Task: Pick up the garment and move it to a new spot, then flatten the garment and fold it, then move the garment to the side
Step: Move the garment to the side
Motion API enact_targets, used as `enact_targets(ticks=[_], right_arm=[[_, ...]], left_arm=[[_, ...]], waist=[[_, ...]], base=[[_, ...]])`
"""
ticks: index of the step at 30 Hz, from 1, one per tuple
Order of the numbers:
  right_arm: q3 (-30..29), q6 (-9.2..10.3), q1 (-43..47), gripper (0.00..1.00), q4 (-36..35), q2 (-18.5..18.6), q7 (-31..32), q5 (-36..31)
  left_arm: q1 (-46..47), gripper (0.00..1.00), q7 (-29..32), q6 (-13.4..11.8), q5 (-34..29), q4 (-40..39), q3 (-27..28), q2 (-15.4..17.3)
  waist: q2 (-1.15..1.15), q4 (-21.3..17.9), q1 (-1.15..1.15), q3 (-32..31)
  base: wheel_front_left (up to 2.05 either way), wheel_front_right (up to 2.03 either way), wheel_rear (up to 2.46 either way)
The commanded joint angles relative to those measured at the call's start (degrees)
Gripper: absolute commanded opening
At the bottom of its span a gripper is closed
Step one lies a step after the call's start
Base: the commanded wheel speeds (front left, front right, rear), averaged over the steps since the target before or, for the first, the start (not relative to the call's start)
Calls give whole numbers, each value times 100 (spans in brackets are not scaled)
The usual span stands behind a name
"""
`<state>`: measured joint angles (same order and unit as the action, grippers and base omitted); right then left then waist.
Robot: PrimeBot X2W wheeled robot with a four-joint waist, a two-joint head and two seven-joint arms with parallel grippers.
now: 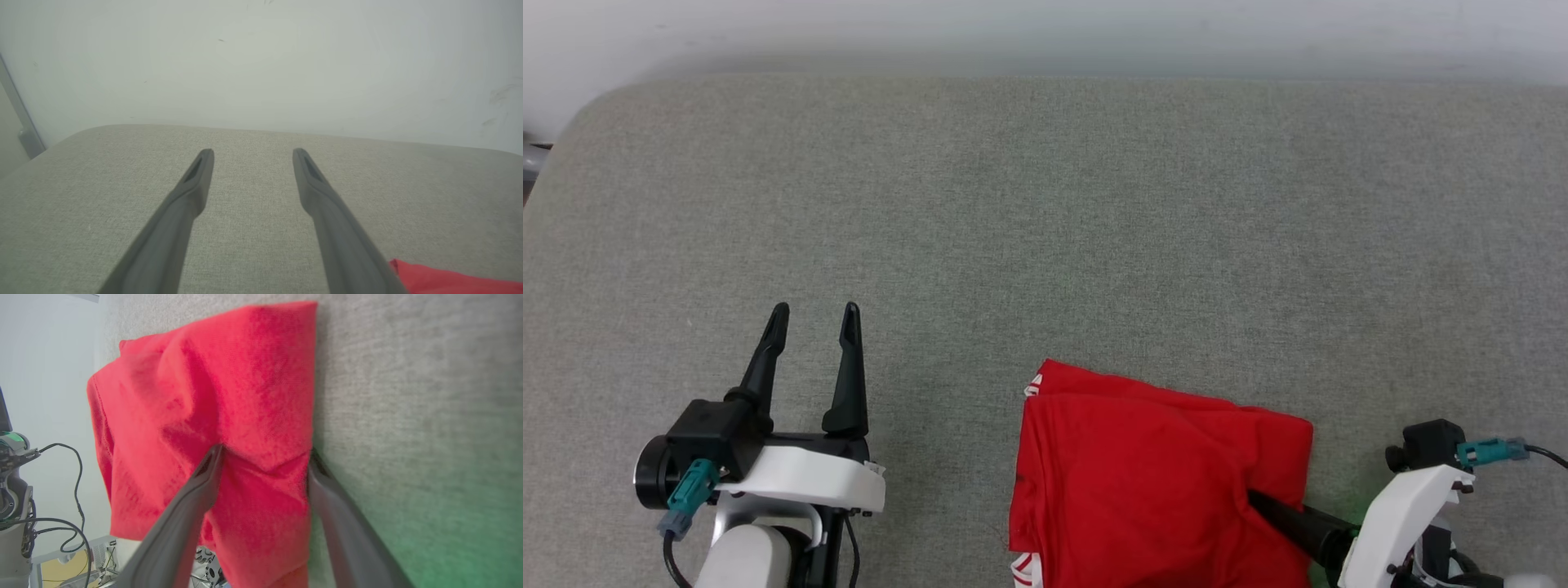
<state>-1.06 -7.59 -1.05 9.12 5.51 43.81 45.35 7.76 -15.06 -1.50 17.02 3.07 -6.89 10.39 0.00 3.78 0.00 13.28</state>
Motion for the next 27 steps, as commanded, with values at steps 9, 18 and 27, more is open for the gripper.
enact_targets(ticks=[9,18,27], right_arm=[[312,17,-148,0,257,42,127,65],[459,14,-621,0,-56,469,-212,-320],[348,13,-963,0,-146,885,-352,-906]], left_arm=[[-1,100,-13,99,-134,109,136,-116],[-117,100,-13,119,-270,-11,282,-44],[-177,100,3,108,-389,-270,301,112]], waist=[[0,-197,0,-105],[0,-1011,0,-206],[0,-2409,0,-43]], base=[[0,0,0],[0,0,0],[0,0,0]])
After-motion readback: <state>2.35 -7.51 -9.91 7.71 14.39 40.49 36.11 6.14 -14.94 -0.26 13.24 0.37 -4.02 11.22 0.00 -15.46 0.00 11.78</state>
